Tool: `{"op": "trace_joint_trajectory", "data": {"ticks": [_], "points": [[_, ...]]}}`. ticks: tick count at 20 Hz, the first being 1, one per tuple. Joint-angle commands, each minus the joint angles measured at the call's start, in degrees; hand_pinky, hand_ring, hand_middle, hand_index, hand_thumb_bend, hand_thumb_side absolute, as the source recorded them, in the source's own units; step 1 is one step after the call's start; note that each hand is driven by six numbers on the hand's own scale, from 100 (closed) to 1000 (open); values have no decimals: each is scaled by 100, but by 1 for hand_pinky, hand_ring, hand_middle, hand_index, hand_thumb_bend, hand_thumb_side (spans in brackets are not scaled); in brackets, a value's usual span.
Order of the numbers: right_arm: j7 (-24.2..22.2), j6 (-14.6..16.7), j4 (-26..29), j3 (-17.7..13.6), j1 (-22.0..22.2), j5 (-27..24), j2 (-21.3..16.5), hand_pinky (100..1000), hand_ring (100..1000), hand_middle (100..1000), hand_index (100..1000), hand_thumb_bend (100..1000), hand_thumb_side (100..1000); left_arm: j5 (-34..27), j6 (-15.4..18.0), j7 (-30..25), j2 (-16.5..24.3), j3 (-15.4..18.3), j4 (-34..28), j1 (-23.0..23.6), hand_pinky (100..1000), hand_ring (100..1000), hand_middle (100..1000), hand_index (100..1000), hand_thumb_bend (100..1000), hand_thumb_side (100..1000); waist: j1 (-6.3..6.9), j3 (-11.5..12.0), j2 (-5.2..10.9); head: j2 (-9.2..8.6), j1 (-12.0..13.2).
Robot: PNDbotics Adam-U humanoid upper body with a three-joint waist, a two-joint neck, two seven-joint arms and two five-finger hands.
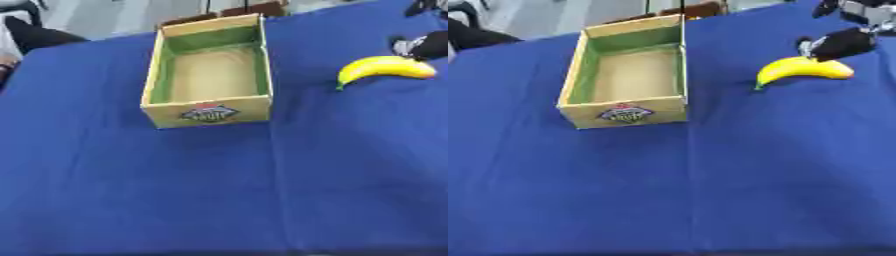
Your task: Pick up objects on the table and place them in the box.
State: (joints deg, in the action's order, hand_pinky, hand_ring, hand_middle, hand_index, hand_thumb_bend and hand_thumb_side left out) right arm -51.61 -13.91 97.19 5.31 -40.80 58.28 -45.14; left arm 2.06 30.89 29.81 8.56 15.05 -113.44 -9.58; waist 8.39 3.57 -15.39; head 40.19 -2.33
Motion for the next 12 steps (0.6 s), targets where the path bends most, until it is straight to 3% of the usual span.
{"op": "trace_joint_trajectory", "data": {"ticks": [1, 12], "points": [[-36, -77, 126, -68, -63, -36, -184, 783, 941, 879, 911, 221, 714, 17, -2, -12, 55, 24, -115, -51, 438, 830, 826, 783, 100, 973, -37, 7, 76, -29, 37], [-36, -95, 80, -17, -124, -38, -163, 786, 955, 901, 956, 228, 680, 16, -2, -15, 50, 25, -115, -55, 438, 830, 827, 783, 100, 973, -45, 13, 66, -232, -60]]}}
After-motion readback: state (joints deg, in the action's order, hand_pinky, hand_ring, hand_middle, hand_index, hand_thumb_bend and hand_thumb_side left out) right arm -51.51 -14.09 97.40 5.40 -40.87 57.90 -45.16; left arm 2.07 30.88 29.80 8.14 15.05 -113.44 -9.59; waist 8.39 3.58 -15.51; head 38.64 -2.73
